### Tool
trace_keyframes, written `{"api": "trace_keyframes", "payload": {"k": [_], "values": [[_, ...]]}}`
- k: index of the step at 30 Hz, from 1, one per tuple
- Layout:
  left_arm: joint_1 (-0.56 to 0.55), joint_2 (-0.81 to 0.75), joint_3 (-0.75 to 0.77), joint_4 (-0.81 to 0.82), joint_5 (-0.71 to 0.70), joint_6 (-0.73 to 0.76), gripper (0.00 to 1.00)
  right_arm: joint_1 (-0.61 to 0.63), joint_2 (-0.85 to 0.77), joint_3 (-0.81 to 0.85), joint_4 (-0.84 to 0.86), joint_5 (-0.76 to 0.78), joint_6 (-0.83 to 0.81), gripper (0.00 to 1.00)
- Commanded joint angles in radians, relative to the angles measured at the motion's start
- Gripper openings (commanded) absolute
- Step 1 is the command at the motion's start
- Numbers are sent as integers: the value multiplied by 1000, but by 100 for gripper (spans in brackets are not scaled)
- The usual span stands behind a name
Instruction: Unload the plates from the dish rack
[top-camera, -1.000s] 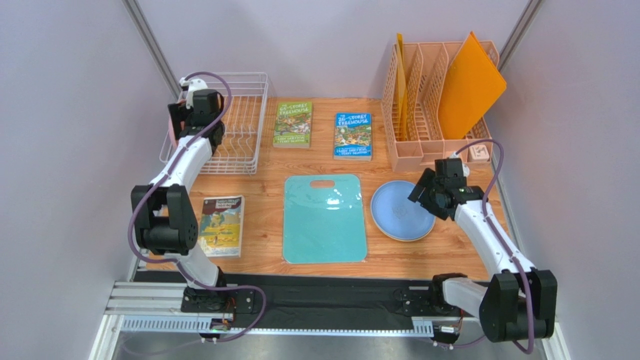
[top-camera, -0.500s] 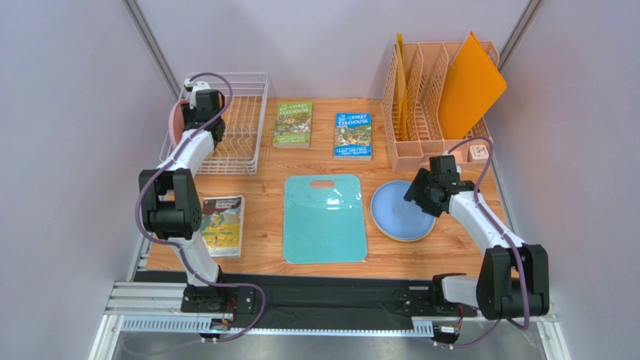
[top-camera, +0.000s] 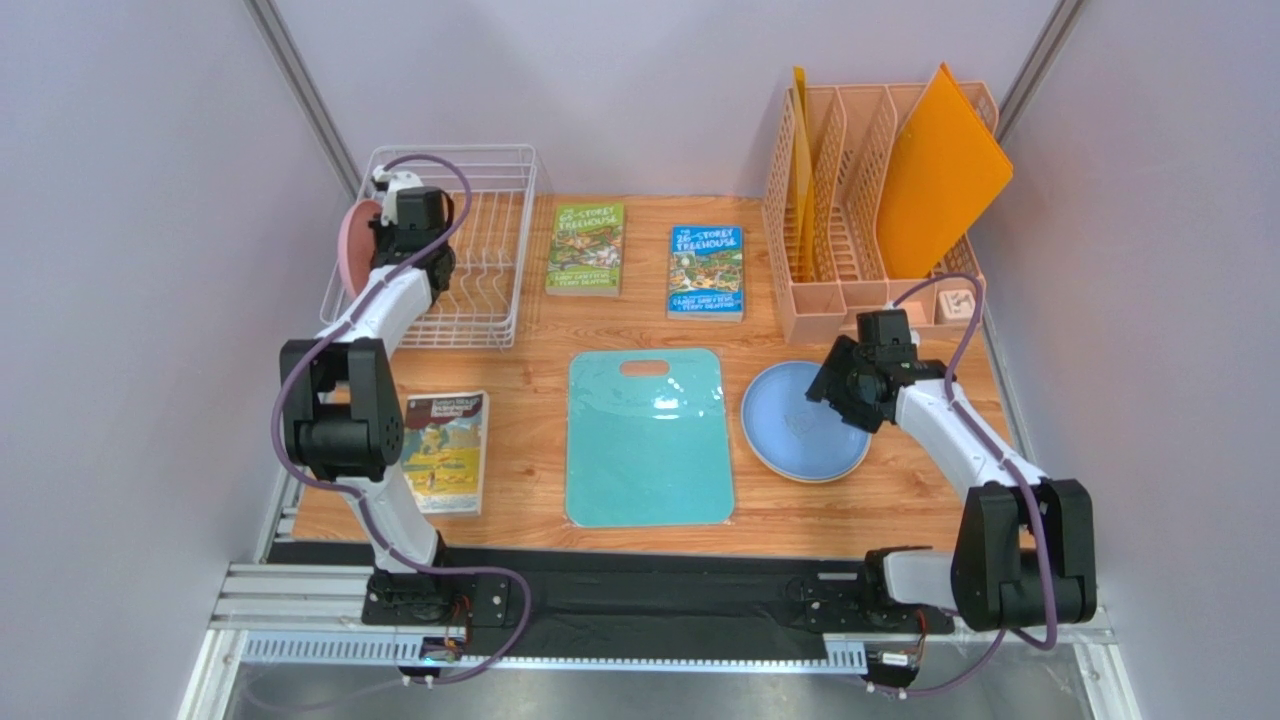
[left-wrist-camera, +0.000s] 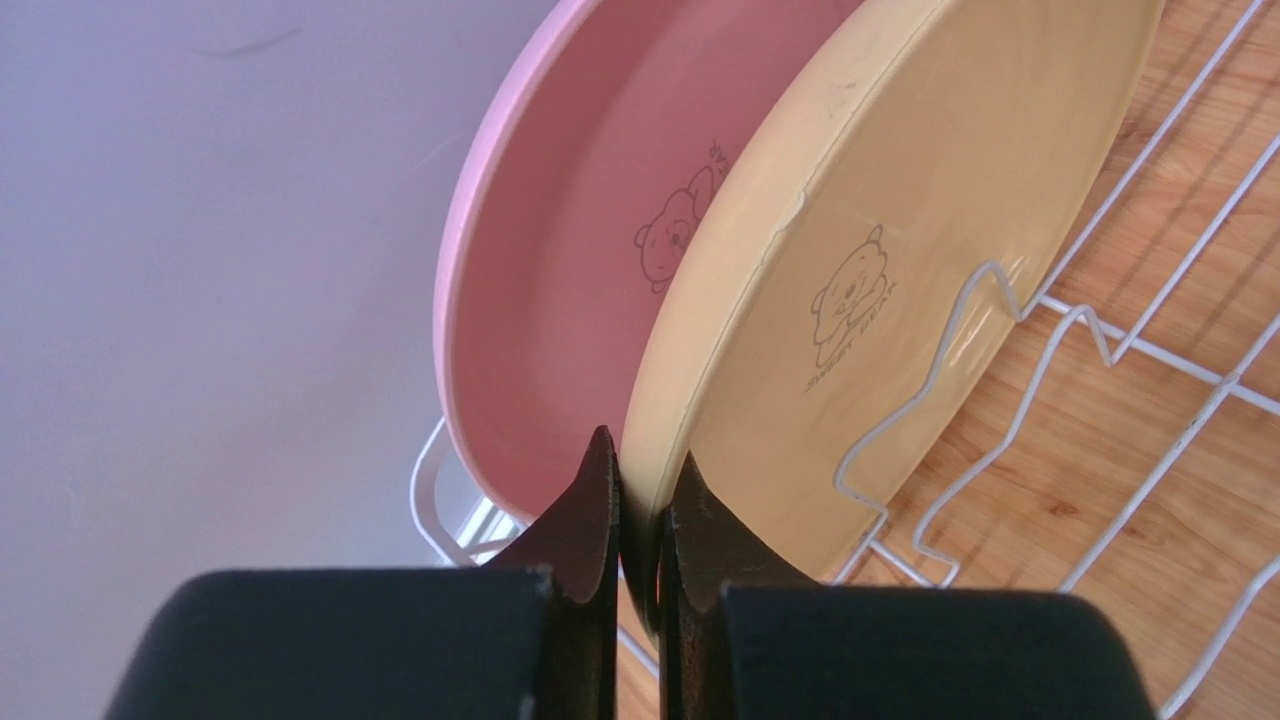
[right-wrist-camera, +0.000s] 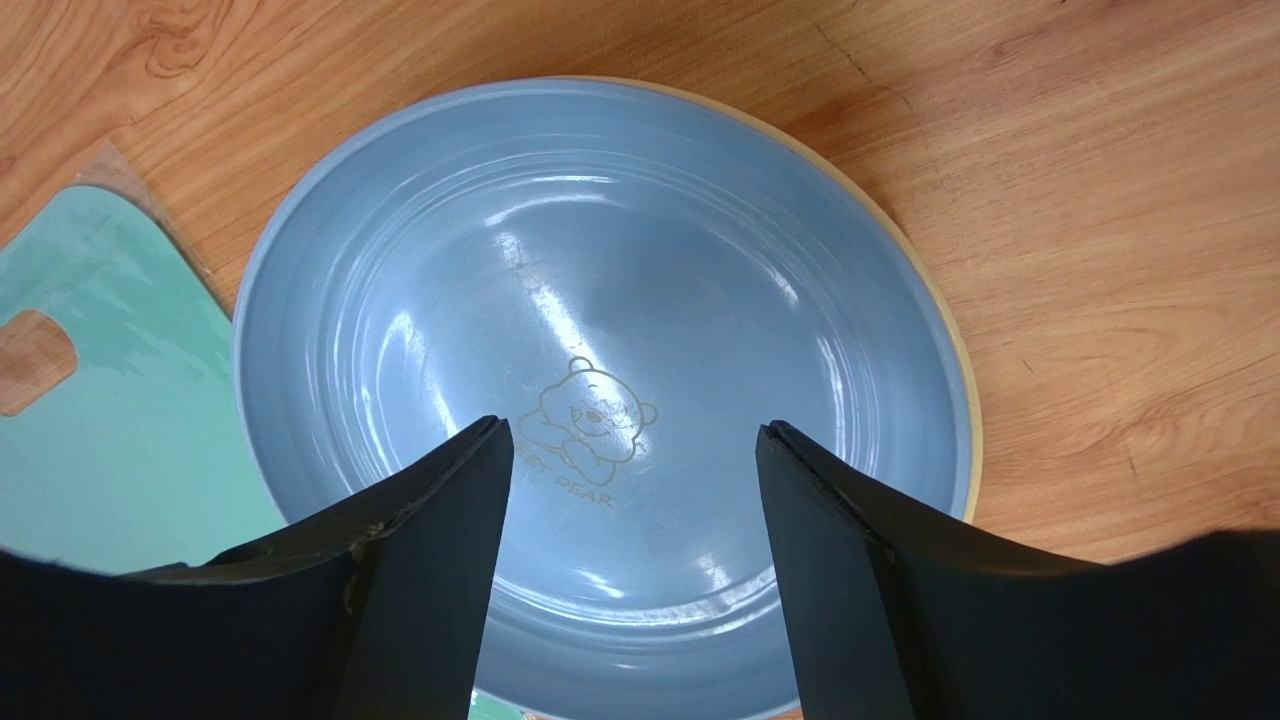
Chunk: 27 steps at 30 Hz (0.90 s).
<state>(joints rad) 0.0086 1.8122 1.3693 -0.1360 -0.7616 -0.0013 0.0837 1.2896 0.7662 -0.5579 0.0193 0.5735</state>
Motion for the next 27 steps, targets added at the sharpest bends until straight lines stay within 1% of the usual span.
{"api": "trace_keyframes", "payload": {"k": [1,2,3,7,14,19,20,21,22,23,24,26,27], "values": [[-47,-56,-32,164,-161,73,0,1,-10,5,42,-38,-11,66],[-68,-65,-53,196,-186,98,0,-1,-12,2,41,-39,-11,67],[-79,-71,-64,260,-229,147,0,1,-12,-2,44,-41,-12,67],[-113,-93,-101,348,-294,208,0,-1,-19,-10,43,-44,-14,67],[-137,-116,-105,375,-390,268,0,-1,-61,-21,24,-45,-15,67],[-156,-188,-113,325,-421,256,0,1,-113,-21,-5,-45,-14,67],[-162,-204,-111,303,-418,247,0,1,-127,-19,-22,-44,-15,67],[-163,-241,-108,239,-394,206,0,-1,-140,-15,-33,-36,-20,67],[-164,-260,-99,177,-366,170,0,13,-177,-7,-49,26,-20,67],[-168,-292,-52,73,-332,46,0,22,-199,-1,-81,51,-23,68],[-171,-304,-32,-77,-274,6,0,30,-241,13,-94,70,-38,68],[-202,-345,8,-192,-204,-112,0,47,-289,21,-106,64,-57,70],[-217,-359,16,-279,-135,-150,0,45,-333,24,-103,44,-67,70]]}}
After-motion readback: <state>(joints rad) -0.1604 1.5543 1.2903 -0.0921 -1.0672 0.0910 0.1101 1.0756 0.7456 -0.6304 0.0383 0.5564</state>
